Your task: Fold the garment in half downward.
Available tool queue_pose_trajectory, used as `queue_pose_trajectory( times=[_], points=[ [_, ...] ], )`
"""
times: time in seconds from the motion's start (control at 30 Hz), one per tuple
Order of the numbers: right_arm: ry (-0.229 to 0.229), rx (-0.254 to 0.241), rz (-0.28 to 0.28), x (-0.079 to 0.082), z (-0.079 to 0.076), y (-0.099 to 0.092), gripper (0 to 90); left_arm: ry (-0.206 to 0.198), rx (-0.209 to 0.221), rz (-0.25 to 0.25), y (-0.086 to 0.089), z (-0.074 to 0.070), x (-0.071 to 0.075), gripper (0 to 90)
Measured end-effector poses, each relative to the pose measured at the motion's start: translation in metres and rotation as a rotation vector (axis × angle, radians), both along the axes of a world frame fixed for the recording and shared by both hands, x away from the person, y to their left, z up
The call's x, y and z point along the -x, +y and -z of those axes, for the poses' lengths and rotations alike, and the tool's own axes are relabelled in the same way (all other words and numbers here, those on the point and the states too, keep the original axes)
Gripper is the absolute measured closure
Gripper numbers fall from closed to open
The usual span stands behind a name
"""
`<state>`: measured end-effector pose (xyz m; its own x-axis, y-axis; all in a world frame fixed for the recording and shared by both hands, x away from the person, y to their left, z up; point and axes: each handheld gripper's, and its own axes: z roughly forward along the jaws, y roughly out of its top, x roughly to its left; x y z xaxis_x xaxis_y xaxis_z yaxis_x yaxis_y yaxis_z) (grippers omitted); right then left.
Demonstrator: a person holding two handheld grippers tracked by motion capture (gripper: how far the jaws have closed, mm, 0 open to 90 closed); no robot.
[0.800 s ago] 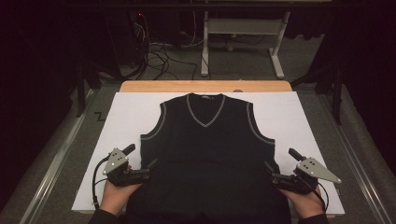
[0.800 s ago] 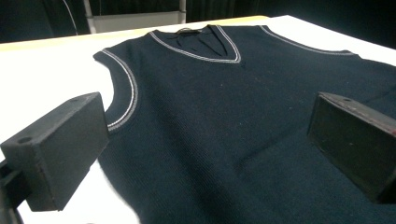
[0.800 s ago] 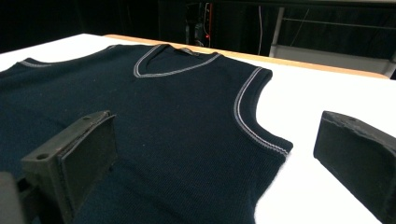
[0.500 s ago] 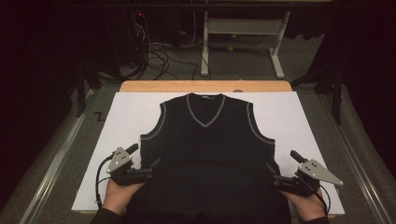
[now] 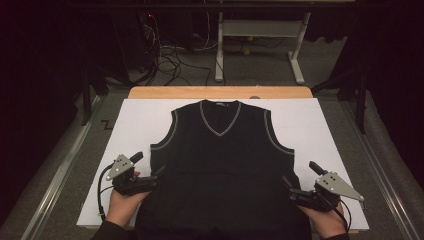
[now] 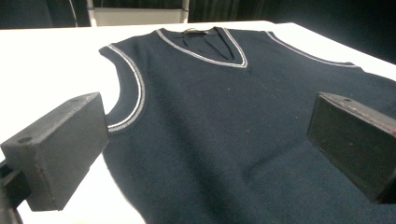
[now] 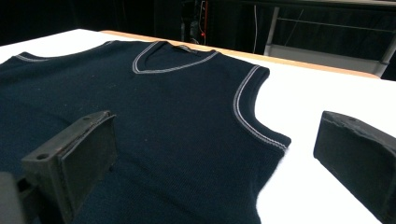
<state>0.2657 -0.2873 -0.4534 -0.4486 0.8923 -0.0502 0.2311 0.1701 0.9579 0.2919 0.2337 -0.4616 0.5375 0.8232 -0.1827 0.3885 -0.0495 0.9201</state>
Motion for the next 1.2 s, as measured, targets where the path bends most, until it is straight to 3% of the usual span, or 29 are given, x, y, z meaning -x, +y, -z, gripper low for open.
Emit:
queue_pose_trajectory(
  times=[0.27, 0.33, 0.4, 0.43, 0.47, 0.5, 0.53, 0.6, 0.63, 0.73, 0.87, 1.0, 1.13, 1.2],
  points=[
    [0.02, 0.009, 0.003, -0.008, 0.0, 0.007, 0.0, 0.07, -0.058, -0.002, 0.0, 0.002, -0.006, 0.0],
    [0.033, 0.019, 0.016, -0.014, -0.001, 0.01, 0.0, 0.108, -0.088, -0.016, 0.001, 0.005, -0.011, 3.3],
    [0.051, 0.028, 0.027, -0.02, -0.001, 0.012, 0.1, 0.186, -0.117, -0.041, 0.003, 0.01, -0.023, 3.6],
    [0.051, 0.028, 0.027, -0.02, -0.001, 0.012, 0.1, 0.186, -0.117, -0.041, 0.003, 0.01, -0.023, 3.6],
    [0.059, 0.032, 0.033, -0.023, -0.001, 0.012, 0.3, 0.215, -0.126, -0.047, 0.003, 0.012, -0.027, 3.6],
    [0.084, 0.044, 0.049, -0.03, 0.0, 0.013, 0.5, 0.259, -0.138, -0.051, 0.004, 0.016, -0.033, 4.3],
    [0.084, 0.044, 0.049, -0.03, 0.0, 0.013, 0.5, 0.259, -0.138, -0.051, 0.004, 0.016, -0.033, 7.7],
    [0.131, 0.087, 0.067, -0.042, 0.004, 0.013, 1.5, 0.28, -0.14, -0.059, 0.006, 0.018, -0.037, 12.2],
    [0.154, 0.098, 0.071, -0.046, 0.006, 0.013, 1.9, 0.316, -0.14, -0.078, 0.007, 0.019, -0.041, 12.2],
    [0.211, 0.126, 0.089, -0.057, 0.009, 0.015, 4.7, 0.361, -0.156, -0.091, 0.007, 0.02, -0.046, 16.7],
    [0.278, 0.138, 0.119, -0.071, 0.011, 0.014, 14.2, 0.395, -0.169, -0.106, 0.007, 0.02, -0.053, 23.5],
    [0.379, 0.149, 0.16, -0.086, 0.012, 0.009, 22.0, 0.383, -0.202, -0.114, 0.004, 0.021, -0.058, 28.8],
    [0.416, 0.15, 0.172, -0.092, 0.014, 0.005, 31.3, 0.374, -0.229, -0.113, 0.001, 0.021, -0.063, 35.7],
    [0.462, 0.162, 0.179, -0.096, 0.017, 0.005, 35.6, 0.37, -0.271, -0.115, -0.004, 0.02, -0.064, 41.7]
  ],
)
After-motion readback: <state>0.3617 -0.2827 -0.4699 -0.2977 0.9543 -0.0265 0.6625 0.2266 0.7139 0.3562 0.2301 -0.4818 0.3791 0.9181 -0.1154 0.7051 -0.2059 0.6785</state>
